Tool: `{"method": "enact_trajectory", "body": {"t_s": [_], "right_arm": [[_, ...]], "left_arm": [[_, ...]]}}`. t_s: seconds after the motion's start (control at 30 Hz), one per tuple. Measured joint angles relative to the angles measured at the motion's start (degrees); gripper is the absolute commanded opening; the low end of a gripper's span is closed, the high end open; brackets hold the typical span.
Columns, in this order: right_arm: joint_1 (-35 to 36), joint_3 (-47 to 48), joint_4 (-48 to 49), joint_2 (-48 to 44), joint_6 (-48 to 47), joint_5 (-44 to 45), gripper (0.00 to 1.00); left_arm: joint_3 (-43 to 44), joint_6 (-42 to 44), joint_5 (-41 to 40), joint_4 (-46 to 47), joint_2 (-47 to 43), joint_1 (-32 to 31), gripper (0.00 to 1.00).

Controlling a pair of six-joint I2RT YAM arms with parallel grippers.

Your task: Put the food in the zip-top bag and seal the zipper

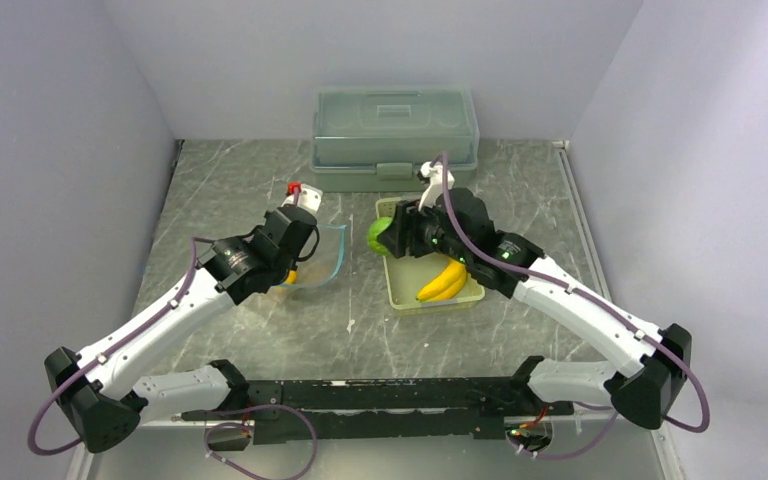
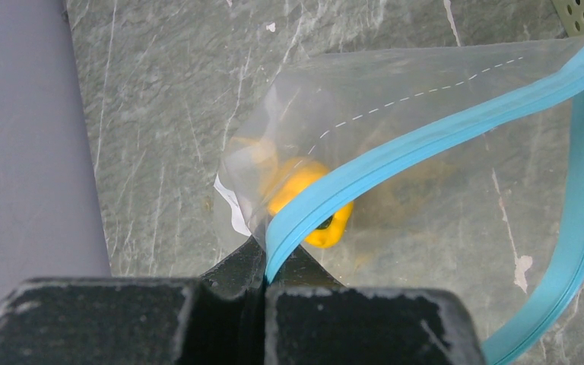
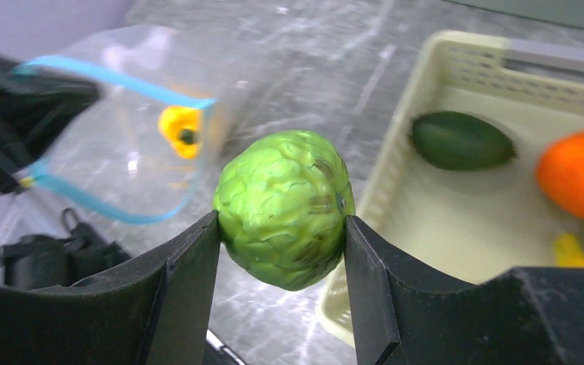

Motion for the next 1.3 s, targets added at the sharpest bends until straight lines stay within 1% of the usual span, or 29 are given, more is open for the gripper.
{"method": "enact_trajectory", "body": {"t_s": [0.13, 0.23, 0.5, 0.97, 1.03, 1.3], "right_arm": [[5.55, 1.07, 3.58, 0.02, 0.39, -1.4, 0.32], [7.93, 1.6, 5.79, 0.44, 0.83, -1.97, 0.32], [10.56, 4.57, 11.23, 5.81, 2.38, -4.46, 0.32], [12.24, 11.69, 13.42, 18.99, 2.43, -4.09, 0.33], [12.24, 12.24, 13.46, 20.41, 2.45, -3.89, 0.34], [12.28, 13.22, 13.81, 24.15, 2.71, -0.28, 0.49]], "left_arm": [[0.0, 0.0, 0.0, 0.0, 0.2, 0.0, 0.02], [0.0, 0.0, 0.0, 0.0, 0.26, 0.0, 0.02], [0.0, 0.0, 0.0, -0.02, 0.26, 0.0, 0.03], [0.0, 0.0, 0.22, 0.0, 0.24, 0.0, 0.03], [0.0, 0.0, 0.37, 0.0, 0.24, 0.0, 0.03], [0.0, 0.0, 0.39, 0.0, 0.24, 0.0, 0.03]]}}
